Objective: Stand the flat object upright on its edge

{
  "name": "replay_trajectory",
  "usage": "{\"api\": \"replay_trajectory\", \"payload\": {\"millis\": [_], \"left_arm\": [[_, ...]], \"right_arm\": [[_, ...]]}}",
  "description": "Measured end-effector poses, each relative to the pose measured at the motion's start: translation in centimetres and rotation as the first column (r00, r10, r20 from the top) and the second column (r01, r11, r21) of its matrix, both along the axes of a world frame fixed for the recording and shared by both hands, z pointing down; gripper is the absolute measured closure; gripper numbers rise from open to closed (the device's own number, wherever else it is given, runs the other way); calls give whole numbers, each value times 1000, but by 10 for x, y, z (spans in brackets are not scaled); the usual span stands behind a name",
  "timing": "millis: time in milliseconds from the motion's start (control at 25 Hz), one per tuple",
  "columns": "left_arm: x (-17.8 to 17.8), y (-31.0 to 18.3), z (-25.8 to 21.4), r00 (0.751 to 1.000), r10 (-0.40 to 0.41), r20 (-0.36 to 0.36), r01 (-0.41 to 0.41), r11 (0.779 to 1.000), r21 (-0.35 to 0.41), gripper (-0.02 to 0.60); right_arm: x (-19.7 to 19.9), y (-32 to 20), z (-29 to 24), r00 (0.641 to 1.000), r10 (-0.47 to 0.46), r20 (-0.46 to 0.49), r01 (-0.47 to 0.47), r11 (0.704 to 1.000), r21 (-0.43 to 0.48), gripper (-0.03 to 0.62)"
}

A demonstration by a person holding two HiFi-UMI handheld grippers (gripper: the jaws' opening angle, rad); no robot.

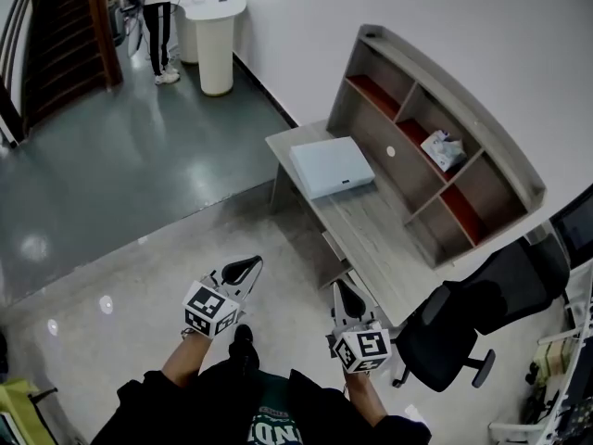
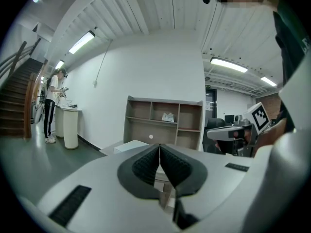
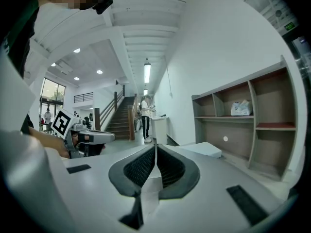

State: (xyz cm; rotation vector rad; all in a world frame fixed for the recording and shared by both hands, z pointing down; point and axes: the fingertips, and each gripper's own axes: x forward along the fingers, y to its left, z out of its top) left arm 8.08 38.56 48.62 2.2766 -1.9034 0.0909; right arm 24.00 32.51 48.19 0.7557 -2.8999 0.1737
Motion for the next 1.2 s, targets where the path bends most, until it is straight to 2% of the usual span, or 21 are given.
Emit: {"api": "replay_trajectory", "payload": {"millis": [240,480,840,1200], "left_arm": [[-46,-17,11,1000,26,1,-26,999,-25,566],[-85,-31,8,999,53,8,-53,998,-15,566],[-112,-62,14,996,87,-6,-87,996,-24,566],[-143,-135,35,992,124,-17,-125,991,-52,566]], "right_arm": [[-53,-11,7,1000,5,-8,-5,1000,-4,559],[-93,-24,4,1000,21,-4,-21,1000,13,559],[-121,-42,6,1000,23,-5,-23,999,26,559],[-147,-106,30,998,69,-3,-69,998,-12,559]]}}
